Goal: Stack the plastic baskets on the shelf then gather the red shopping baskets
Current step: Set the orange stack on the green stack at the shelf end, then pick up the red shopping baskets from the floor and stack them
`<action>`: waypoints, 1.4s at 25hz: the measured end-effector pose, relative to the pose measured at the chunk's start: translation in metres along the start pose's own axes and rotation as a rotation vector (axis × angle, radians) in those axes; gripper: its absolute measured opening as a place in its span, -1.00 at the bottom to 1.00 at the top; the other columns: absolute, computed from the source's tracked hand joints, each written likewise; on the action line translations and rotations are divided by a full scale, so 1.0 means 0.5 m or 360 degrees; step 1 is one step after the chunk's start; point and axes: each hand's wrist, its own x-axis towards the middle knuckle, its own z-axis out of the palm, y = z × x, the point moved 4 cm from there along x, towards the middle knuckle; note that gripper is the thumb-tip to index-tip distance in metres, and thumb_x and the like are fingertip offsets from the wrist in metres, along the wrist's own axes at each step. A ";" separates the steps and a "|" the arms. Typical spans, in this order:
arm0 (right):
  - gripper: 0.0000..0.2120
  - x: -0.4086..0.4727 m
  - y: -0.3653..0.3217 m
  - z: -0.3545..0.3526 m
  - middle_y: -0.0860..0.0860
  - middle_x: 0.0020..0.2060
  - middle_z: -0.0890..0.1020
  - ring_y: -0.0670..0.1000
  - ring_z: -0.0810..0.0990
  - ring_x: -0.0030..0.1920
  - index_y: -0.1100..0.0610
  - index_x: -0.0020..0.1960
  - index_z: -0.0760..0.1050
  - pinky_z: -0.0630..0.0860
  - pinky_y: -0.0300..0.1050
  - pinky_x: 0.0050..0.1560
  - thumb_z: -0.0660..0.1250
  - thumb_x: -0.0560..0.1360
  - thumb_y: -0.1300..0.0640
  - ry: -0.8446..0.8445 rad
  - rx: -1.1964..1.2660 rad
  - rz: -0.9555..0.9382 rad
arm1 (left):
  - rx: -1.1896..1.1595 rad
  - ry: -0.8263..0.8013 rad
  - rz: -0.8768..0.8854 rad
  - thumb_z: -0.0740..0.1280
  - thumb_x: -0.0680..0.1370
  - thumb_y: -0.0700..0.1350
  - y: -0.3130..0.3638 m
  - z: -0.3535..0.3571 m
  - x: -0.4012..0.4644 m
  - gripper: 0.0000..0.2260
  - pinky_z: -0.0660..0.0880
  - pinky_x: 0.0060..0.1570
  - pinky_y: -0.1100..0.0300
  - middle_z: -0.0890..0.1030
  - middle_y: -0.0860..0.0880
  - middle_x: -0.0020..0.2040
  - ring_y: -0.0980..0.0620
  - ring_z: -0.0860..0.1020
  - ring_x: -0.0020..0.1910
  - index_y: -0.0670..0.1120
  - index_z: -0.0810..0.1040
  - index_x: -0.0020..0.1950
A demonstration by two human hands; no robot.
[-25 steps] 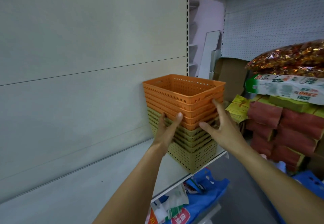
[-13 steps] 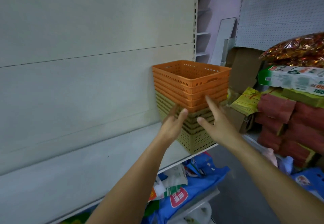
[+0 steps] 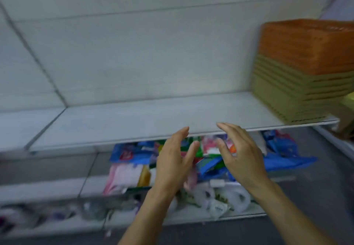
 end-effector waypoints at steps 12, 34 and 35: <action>-0.59 -0.252 -0.481 0.480 0.02 0.24 0.54 0.09 0.48 0.25 0.04 0.33 0.43 0.40 -0.08 0.16 0.33 0.49 0.10 -0.0911 0.0277 -0.0334 | 0.0560 0.0268 -0.0713 0.28 0.53 0.14 -0.383 -0.512 -0.434 -0.54 0.47 0.20 0.06 0.60 0.02 0.26 0.01 0.53 0.26 -0.02 0.47 0.38; -0.63 -0.106 -1.265 1.332 -0.07 0.25 0.51 0.01 0.47 0.23 -0.03 0.34 0.39 0.45 0.00 0.14 0.23 0.53 0.06 -0.1625 0.0711 -0.0864 | 0.0554 0.0936 -0.1575 0.30 0.59 0.04 -1.014 -1.273 -0.471 -0.61 0.41 0.32 0.07 0.56 0.05 0.31 0.08 0.48 0.31 0.01 0.44 0.40; -0.63 -0.108 -1.302 1.370 -0.06 0.23 0.52 0.01 0.48 0.22 -0.04 0.33 0.40 0.46 0.01 0.13 0.24 0.53 0.06 -0.1638 0.0732 -0.0856 | 0.0542 0.0951 -0.1598 0.30 0.59 0.04 -1.049 -1.310 -0.477 -0.61 0.41 0.32 0.07 0.56 0.05 0.31 0.08 0.48 0.32 0.02 0.44 0.40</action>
